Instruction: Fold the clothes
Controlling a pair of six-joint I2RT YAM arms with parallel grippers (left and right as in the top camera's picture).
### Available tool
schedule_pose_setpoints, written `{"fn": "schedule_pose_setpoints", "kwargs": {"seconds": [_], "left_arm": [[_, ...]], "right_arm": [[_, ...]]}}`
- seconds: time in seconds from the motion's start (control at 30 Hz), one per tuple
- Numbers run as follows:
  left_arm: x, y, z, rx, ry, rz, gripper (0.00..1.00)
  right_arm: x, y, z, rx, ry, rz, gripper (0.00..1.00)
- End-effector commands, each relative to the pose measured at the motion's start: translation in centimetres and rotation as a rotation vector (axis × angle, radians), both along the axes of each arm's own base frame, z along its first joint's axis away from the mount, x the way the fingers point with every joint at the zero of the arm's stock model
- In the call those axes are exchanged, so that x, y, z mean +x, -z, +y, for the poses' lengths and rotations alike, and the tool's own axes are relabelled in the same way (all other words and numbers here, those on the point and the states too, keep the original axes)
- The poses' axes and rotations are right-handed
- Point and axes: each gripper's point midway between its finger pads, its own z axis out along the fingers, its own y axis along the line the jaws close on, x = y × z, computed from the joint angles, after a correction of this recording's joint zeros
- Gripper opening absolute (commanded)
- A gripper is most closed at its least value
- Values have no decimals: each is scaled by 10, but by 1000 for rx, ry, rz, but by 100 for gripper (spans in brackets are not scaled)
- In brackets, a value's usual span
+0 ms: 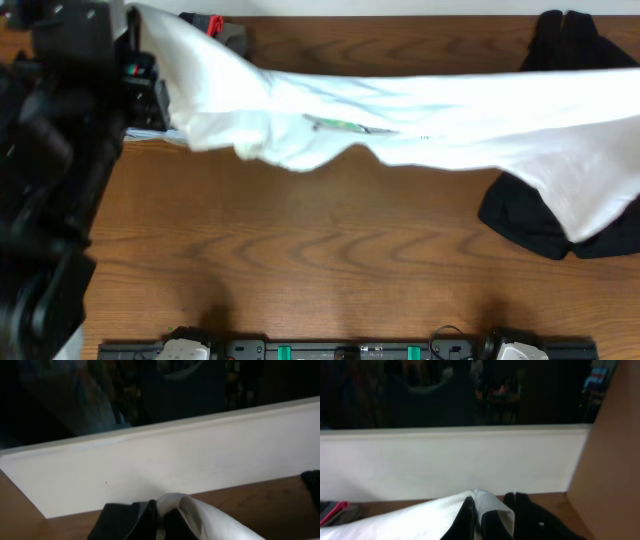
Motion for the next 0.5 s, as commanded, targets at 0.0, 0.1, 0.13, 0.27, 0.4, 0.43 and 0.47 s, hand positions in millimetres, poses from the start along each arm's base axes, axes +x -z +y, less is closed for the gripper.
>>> {"fn": "schedule_pose_setpoints", "kwargs": {"seconds": [0.0, 0.1, 0.13, 0.27, 0.4, 0.43, 0.47], "left_arm": [[-3, -9, 5, 6, -19, -28, 6], [11, -7, 2, 7, -19, -24, 6], [18, -6, 0, 8, -19, -23, 6], [56, -10, -7, 25, -18, -63, 6], [106, -18, -9, 25, -67, -144, 6], [118, -18, -11, 29, -71, -158, 6], [133, -17, -13, 32, -73, -174, 6]], "right_arm": [[18, 9, -13, -13, 47, 43, 1], [41, 19, -18, -3, 45, 87, 1], [51, 23, -21, 0, 45, 104, 1], [102, 41, -27, -2, 10, 165, 1], [172, 59, -30, -12, -68, 179, 1], [188, 63, -32, -12, -82, 173, 1], [209, 67, -33, -15, -101, 160, 1]]}}
